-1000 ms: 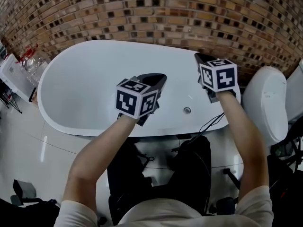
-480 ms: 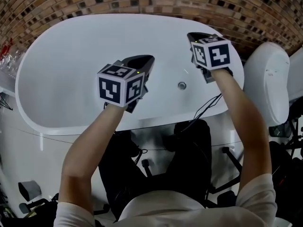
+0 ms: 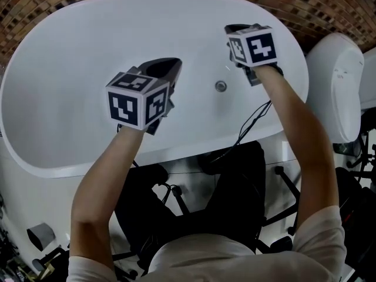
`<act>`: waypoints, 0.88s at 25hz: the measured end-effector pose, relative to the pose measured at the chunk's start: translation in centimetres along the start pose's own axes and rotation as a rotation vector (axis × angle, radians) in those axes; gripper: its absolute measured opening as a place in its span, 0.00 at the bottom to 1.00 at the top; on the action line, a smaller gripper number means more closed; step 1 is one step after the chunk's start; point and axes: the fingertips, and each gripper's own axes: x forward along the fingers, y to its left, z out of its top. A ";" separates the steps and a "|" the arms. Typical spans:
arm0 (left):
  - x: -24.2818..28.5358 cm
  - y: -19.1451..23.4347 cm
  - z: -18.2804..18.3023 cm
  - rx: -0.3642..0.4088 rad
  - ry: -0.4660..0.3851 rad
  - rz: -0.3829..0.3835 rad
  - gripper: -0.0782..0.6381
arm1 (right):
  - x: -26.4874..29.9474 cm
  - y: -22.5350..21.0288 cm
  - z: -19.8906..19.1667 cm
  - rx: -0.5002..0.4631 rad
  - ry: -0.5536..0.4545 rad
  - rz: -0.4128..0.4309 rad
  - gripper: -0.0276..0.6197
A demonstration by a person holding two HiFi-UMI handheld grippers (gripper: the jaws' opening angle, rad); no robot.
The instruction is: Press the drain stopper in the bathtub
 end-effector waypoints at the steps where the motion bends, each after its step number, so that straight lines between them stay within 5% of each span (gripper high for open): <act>1: 0.4 0.1 -0.5 -0.008 0.006 -0.002 0.12 | 0.7 -0.1 -0.8 -0.004 0.017 0.000 0.07; 22: 8.1 3.7 -7.7 -0.128 0.171 -0.034 0.12 | 16.3 -0.8 -18.0 0.023 0.418 0.064 0.07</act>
